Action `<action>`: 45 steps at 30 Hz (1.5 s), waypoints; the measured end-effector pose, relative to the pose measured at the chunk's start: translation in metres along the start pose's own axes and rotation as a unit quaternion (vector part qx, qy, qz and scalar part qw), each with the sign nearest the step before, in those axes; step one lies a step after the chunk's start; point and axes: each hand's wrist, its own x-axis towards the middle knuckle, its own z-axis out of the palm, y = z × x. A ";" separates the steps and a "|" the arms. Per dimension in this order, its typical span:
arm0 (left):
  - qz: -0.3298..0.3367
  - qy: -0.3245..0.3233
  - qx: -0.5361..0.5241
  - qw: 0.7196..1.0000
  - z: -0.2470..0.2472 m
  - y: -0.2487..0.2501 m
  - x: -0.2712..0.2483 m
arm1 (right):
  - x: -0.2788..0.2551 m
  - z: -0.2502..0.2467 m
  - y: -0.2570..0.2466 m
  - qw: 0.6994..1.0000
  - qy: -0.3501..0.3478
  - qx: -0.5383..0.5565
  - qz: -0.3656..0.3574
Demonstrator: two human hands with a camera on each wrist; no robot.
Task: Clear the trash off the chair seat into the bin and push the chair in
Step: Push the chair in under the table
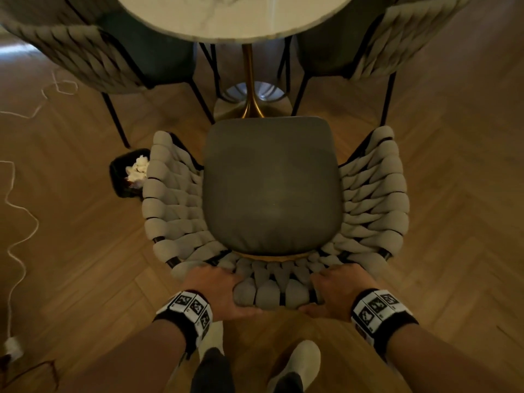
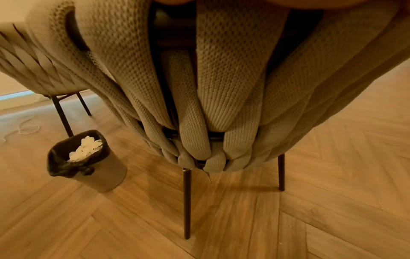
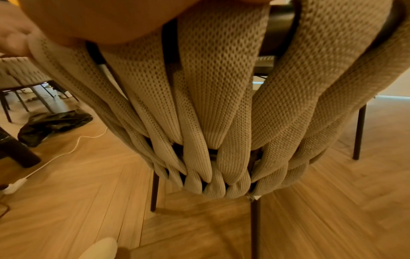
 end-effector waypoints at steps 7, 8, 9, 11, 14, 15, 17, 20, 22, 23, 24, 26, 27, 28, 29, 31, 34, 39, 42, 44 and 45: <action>0.008 0.003 0.020 1.000 -0.022 -0.072 0.025 | 0.052 -0.038 -0.008 0.998 0.058 0.027 0.027; 0.007 0.011 0.019 1.000 -0.024 -0.080 0.030 | 0.058 -0.044 -0.008 0.997 0.063 0.028 0.032; 0.008 0.012 0.018 1.000 -0.028 -0.088 0.035 | 0.064 -0.051 -0.008 0.997 0.065 0.027 0.036; 0.010 0.010 0.017 1.000 -0.036 -0.107 0.046 | 0.078 -0.064 -0.009 0.996 0.075 0.024 0.044; 0.022 0.017 0.027 0.999 -0.049 -0.135 0.060 | 0.099 -0.082 -0.009 0.992 0.103 0.025 0.061; 0.023 0.018 0.033 0.999 -0.053 -0.142 0.064 | 0.105 -0.087 -0.008 0.992 0.106 0.025 0.067; 0.021 0.017 0.043 0.999 -0.063 -0.153 0.070 | 0.116 -0.096 -0.004 0.991 0.108 0.022 0.071; 0.023 0.022 0.044 0.999 -0.076 -0.163 0.077 | 0.126 -0.108 0.003 0.991 0.114 0.018 0.067; 0.025 0.029 0.041 0.998 -0.082 -0.168 0.081 | 0.130 -0.116 0.005 0.991 0.116 0.012 0.061; 0.023 0.035 0.038 0.998 -0.084 -0.170 0.083 | 0.131 -0.119 0.006 0.992 0.116 0.010 0.058; 0.021 0.040 0.035 0.998 -0.084 -0.170 0.085 | 0.133 -0.122 0.008 0.992 0.115 0.006 0.056; 0.017 0.039 0.033 0.999 -0.084 -0.170 0.089 | 0.134 -0.125 0.012 0.993 0.106 0.006 0.047; 0.016 0.037 0.033 0.999 -0.083 -0.170 0.091 | 0.134 -0.126 0.014 0.994 0.104 0.007 0.043; 0.012 0.033 0.033 0.999 -0.083 -0.169 0.092 | 0.134 -0.127 0.017 0.994 0.103 0.003 0.038; 0.007 0.031 0.029 0.999 -0.084 -0.168 0.094 | 0.135 -0.128 0.020 0.994 0.104 -0.001 0.034; -0.005 0.026 0.021 0.999 -0.086 -0.166 0.097 | 0.136 -0.130 0.027 0.994 0.104 -0.004 0.030; -0.014 0.014 0.007 1.000 -0.089 -0.160 0.102 | 0.137 -0.129 0.035 0.994 0.106 -0.002 0.030; -0.014 -0.001 0.017 1.000 -0.097 -0.155 0.099 | 0.138 -0.124 0.039 0.994 0.101 0.009 0.036; -0.019 0.010 0.019 1.000 -0.100 -0.153 0.096 | 0.140 -0.122 0.037 0.994 0.103 0.018 0.041; -0.031 0.012 -0.008 0.999 -0.103 -0.151 0.094 | 0.138 -0.122 0.035 0.992 0.110 0.039 0.047; -0.030 0.009 -0.022 0.999 -0.104 -0.150 0.092 | 0.135 -0.125 0.034 0.991 0.110 0.050 0.048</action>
